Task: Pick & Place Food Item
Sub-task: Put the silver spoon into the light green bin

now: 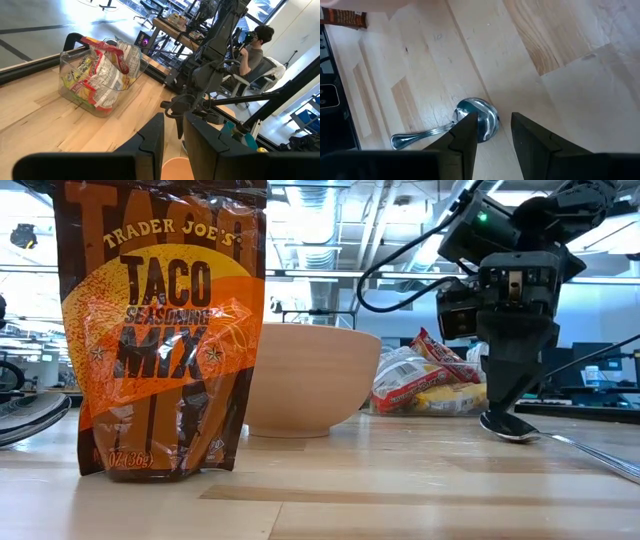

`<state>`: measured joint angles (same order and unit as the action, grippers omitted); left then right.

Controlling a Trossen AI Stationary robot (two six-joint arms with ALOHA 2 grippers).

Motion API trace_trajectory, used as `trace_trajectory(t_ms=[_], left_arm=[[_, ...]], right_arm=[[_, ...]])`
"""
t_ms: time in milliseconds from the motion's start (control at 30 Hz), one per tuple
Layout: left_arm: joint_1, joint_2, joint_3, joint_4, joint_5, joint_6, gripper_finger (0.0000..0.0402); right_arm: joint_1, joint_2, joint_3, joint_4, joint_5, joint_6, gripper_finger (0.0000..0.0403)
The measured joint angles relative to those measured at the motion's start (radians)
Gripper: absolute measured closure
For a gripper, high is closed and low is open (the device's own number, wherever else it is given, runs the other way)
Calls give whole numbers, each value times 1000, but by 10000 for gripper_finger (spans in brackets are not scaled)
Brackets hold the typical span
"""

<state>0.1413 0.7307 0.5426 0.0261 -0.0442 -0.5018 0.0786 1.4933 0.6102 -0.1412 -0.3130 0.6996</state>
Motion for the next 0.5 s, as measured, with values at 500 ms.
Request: trace_trajectory(t_ms=[500], left_arm=[[0, 0, 0, 0, -10, 5, 335]], right_arm=[[49, 0, 0, 4, 61, 16, 290]])
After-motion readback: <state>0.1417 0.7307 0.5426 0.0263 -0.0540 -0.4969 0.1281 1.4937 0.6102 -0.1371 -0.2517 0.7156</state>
